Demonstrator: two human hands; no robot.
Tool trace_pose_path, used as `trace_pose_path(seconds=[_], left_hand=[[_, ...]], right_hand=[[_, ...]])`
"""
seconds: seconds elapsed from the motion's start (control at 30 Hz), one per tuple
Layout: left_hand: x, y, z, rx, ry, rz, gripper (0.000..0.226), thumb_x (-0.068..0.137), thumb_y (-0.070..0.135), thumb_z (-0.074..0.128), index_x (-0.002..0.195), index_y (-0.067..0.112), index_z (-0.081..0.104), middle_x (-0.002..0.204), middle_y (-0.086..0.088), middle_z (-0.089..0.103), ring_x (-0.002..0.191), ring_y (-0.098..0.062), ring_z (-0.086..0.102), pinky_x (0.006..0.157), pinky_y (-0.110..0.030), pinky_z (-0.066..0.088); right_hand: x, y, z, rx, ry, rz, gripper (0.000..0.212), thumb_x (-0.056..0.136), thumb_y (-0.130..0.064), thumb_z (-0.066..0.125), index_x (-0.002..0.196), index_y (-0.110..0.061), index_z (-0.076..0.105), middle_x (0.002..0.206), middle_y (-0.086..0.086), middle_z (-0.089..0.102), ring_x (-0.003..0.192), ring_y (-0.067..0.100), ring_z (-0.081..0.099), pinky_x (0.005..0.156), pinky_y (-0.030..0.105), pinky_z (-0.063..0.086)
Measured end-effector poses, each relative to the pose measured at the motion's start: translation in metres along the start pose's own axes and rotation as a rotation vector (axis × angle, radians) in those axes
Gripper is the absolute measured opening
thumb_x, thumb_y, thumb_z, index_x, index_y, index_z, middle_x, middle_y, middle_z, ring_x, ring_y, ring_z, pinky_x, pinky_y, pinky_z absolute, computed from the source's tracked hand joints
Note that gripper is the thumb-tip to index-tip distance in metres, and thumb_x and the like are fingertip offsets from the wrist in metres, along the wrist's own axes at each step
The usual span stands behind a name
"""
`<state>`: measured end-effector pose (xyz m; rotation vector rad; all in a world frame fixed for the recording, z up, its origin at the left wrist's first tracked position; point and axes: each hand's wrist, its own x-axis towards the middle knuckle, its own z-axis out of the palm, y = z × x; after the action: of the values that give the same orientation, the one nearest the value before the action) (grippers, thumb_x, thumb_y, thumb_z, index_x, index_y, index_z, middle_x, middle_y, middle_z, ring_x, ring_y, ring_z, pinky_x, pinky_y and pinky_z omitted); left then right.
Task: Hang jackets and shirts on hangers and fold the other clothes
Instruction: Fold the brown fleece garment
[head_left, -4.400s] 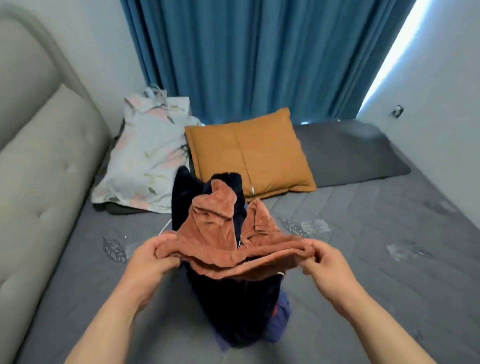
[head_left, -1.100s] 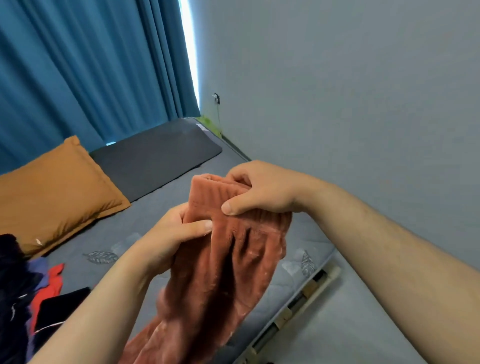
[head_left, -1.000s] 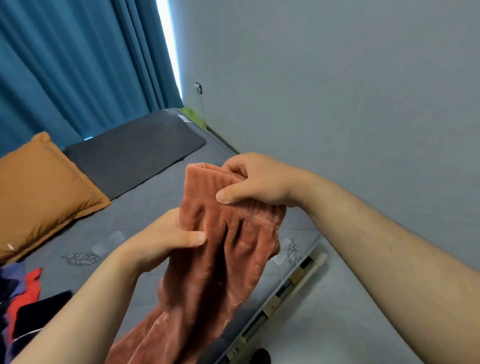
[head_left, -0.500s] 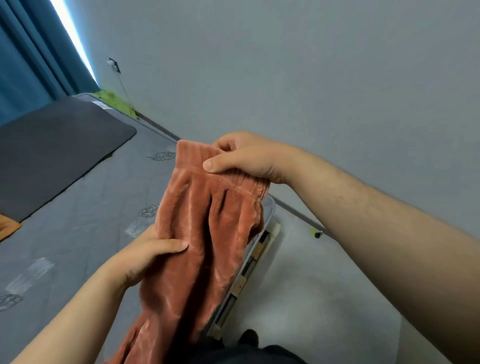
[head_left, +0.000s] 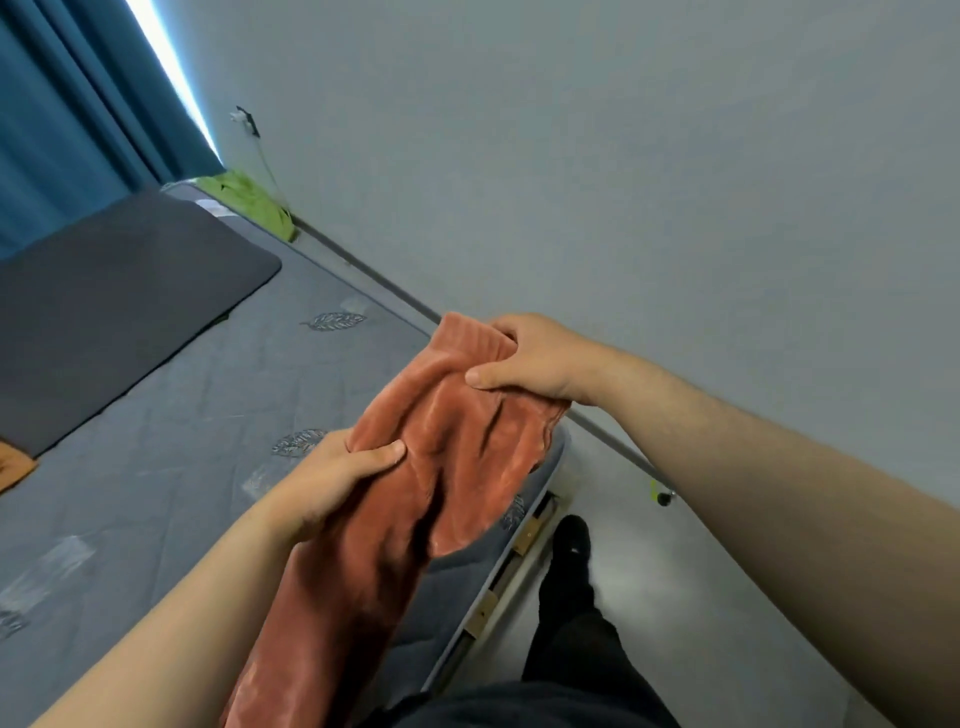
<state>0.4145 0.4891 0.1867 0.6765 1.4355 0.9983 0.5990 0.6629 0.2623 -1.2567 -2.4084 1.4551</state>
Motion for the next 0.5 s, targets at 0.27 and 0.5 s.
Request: trace_pose_path(seconds=[0.27,0.5], left_hand=[[0.138,-0.024,0.011,0.130,0.212,-0.134,0.010,0.079,0.027,0.077,0.083,0.018,0.073,0.079,0.008,0.072,0.071,-0.008,0.065,0.070,-0.025,0.052],[0.241,-0.070,0.017,0.447,0.359,-0.368,0.036,0.091,0.041,0.062,0.066,0.015,0.058,0.058,0.005,0.057,0.057,-0.011,0.055,0.053,-0.024,0.038]], right_hand=[[0.152,0.108,-0.024,0.079,-0.229,0.031,0.040,0.077,-0.030,0.079,0.110,-0.017,0.061,0.104,-0.001,0.069,0.095,0.015,0.065,0.088,0.033,0.052],[0.229,0.213,0.007,0.154,-0.431,0.241,0.055,0.063,-0.051,0.075,0.108,-0.022,0.063,0.103,-0.001,0.073,0.095,0.015,0.070,0.090,0.045,0.055]])
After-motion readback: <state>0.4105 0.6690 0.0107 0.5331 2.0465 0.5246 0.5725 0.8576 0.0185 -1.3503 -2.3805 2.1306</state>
